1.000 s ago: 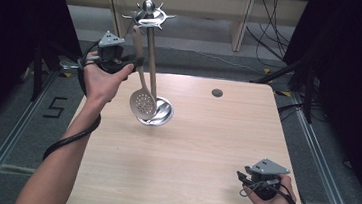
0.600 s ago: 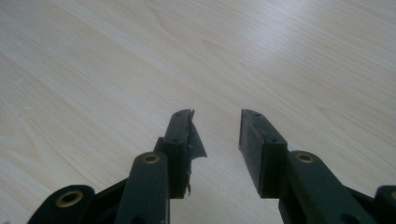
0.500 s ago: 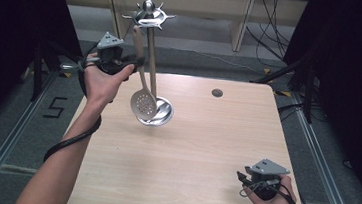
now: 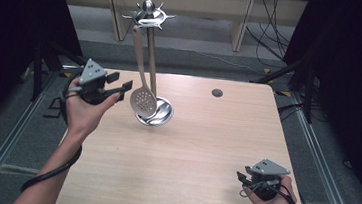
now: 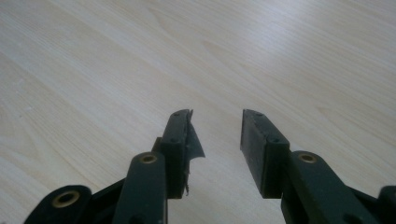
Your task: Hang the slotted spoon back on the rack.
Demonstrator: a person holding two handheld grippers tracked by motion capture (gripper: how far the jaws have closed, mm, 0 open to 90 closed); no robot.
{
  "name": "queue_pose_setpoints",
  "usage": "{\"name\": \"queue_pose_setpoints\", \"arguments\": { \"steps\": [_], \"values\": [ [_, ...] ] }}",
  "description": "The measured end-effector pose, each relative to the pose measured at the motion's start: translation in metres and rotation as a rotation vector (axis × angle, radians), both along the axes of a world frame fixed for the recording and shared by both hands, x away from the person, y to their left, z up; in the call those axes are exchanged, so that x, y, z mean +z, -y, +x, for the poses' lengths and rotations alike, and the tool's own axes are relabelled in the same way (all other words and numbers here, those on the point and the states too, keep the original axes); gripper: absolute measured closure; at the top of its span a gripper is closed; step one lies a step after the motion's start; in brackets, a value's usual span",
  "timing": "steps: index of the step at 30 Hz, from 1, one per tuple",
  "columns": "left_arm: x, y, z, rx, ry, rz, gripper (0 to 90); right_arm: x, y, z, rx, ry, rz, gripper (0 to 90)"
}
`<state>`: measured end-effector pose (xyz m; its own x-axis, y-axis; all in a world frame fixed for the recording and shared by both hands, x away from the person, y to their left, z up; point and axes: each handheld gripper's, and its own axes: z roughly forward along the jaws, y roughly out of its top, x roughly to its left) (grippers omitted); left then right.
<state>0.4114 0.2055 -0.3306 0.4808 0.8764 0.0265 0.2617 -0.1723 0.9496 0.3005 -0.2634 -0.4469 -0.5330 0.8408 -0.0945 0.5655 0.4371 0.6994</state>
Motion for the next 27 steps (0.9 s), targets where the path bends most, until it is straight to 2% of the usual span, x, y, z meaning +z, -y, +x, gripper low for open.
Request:
{"name": "queue_pose_setpoints", "arguments": {
  "steps": [3, 5, 10, 16, 20, 21, 23, 26, 27],
  "values": [
    [-0.023, -0.010, -0.016, 0.003, -0.010, 0.009, 45.4, 0.001, -0.001, 0.000, -0.004, -0.007, 0.001, 63.1],
    [-0.033, -0.016, -0.023, 0.007, -0.013, 0.013, 45.5, 0.001, -0.001, 0.000, 0.001, 0.002, -0.004, 63.0],
    [-0.053, -0.023, -0.040, -0.001, -0.020, 0.032, 44.9, 0.001, -0.001, 0.001, 0.004, -0.002, -0.012, 62.8],
    [-0.083, -0.029, -0.062, -0.022, -0.052, 0.068, 44.5, 0.001, -0.001, 0.000, -0.008, -0.004, 0.000, 62.6],
    [-0.106, -0.030, -0.073, -0.048, -0.101, 0.096, 44.6, 0.000, -0.001, 0.000, -0.002, -0.005, -0.007, 62.5],
    [-0.114, -0.030, -0.075, -0.059, -0.119, 0.091, 44.7, 0.000, -0.001, 0.000, 0.001, -0.004, -0.011, 62.4],
    [-0.123, -0.031, -0.079, -0.067, -0.127, 0.113, 44.9, 0.000, -0.001, 0.000, -0.005, -0.008, -0.005, 62.2],
    [-0.139, -0.033, -0.083, -0.073, -0.146, 0.102, 45.0, 0.000, -0.001, 0.001, 0.003, -0.001, -0.012, 62.1],
    [-0.145, -0.033, -0.084, -0.062, -0.167, 0.084, 44.9, 0.000, -0.001, 0.001, 0.003, -0.002, -0.012, 62.0]
  ]
}}
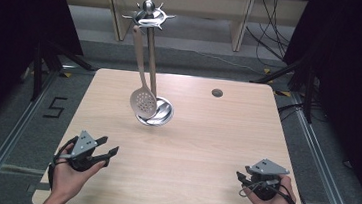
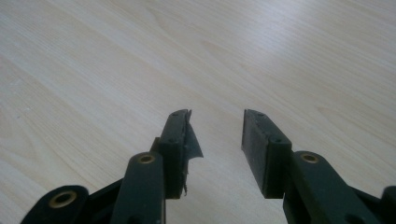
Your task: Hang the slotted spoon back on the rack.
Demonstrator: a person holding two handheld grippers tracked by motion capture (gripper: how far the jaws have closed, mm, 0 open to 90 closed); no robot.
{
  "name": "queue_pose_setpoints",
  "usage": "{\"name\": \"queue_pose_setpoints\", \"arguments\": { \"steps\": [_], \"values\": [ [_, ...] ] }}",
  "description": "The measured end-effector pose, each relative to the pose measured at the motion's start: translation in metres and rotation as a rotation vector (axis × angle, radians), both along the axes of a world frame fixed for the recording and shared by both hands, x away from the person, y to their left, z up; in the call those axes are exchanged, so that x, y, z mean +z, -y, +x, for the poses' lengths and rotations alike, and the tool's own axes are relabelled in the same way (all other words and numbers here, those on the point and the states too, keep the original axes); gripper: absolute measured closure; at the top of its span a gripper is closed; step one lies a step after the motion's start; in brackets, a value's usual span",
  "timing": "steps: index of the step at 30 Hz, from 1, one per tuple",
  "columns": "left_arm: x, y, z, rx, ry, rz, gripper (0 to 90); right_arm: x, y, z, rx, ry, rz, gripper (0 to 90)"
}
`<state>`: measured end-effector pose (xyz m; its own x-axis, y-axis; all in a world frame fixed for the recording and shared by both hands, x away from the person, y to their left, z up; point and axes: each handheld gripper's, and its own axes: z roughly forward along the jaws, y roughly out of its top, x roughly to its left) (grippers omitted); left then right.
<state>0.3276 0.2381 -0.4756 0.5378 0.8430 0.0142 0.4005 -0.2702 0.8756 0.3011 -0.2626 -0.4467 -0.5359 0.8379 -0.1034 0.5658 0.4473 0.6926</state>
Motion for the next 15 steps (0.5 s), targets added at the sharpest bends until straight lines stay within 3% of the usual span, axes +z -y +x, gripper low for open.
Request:
{"name": "queue_pose_setpoints", "arguments": {
  "steps": [3, 9, 13, 15],
  "values": [
    [-0.007, -0.001, 0.001, 0.011, -0.023, -0.033, 44.6, 0.000, 0.001, 0.001, 0.003, 0.008, 0.001, 61.7],
    [-0.012, -0.003, 0.000, 0.048, -0.019, -0.083, 44.7, 0.000, 0.000, 0.001, -0.011, -0.006, 0.021, 60.5],
    [-0.015, -0.004, -0.002, 0.039, -0.033, -0.080, 44.5, -0.001, -0.001, 0.001, -0.025, -0.024, 0.037, 59.5],
    [-0.015, -0.005, -0.002, 0.041, -0.026, -0.076, 44.1, -0.002, 0.002, 0.003, 0.004, 0.010, 0.018, 58.8]
  ]
}}
